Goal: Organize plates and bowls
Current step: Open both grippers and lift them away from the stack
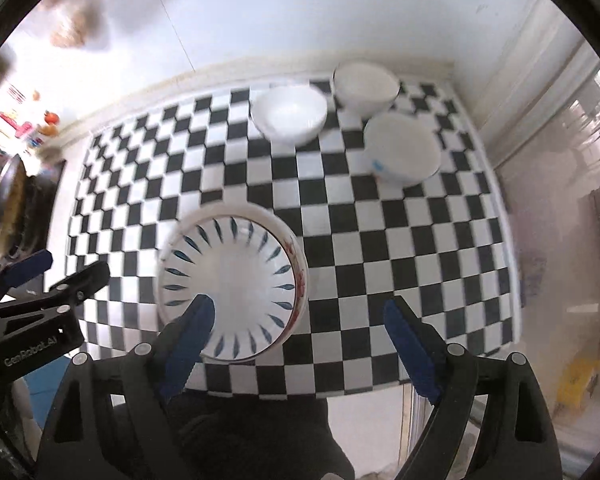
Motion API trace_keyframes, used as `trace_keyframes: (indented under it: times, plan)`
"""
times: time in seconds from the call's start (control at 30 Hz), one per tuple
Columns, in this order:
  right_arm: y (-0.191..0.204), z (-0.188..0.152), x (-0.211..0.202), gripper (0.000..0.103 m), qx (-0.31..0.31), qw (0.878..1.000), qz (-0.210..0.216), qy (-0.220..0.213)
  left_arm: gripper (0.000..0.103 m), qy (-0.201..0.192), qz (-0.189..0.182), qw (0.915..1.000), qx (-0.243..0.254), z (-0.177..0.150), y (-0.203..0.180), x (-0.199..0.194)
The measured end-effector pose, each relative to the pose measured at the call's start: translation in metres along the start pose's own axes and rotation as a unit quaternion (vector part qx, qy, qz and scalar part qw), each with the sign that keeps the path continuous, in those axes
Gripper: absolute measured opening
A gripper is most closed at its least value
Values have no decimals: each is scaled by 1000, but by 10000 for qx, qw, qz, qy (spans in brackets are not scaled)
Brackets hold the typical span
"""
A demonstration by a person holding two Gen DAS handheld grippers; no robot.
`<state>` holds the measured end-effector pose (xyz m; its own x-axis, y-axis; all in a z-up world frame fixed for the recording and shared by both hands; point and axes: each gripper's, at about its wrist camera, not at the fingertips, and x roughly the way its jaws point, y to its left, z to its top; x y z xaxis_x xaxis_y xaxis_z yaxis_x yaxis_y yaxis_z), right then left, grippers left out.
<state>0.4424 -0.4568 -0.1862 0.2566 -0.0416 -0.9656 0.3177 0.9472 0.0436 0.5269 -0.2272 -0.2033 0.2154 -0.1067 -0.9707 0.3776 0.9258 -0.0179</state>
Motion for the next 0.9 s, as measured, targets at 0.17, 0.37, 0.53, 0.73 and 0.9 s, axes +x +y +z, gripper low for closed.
trace_keyframes:
  times: [0.17,0.37,0.53,0.73,0.9]
  plan:
    - [15,-6,-58,89,-106,9991,-33,-413,87,-100,23,9999,41,-8,2,-40]
    - [28,-17,-93,89,-246,9988,50,-425,87,-39,-139,9999,29,-23,9,-70]
    - [32,-24,-102,89,-253,9989,3,-383,87,-47,-248,9997,58,-28,13,-87]
    - [35,-28,-107,89,-150,9990,12,-430,87,-56,-299,9994,172,-31,18,-91]
    - [34,-26,-102,89,140,9973,59,-724,87,-335,-280,9987,278,-26,22,-86]
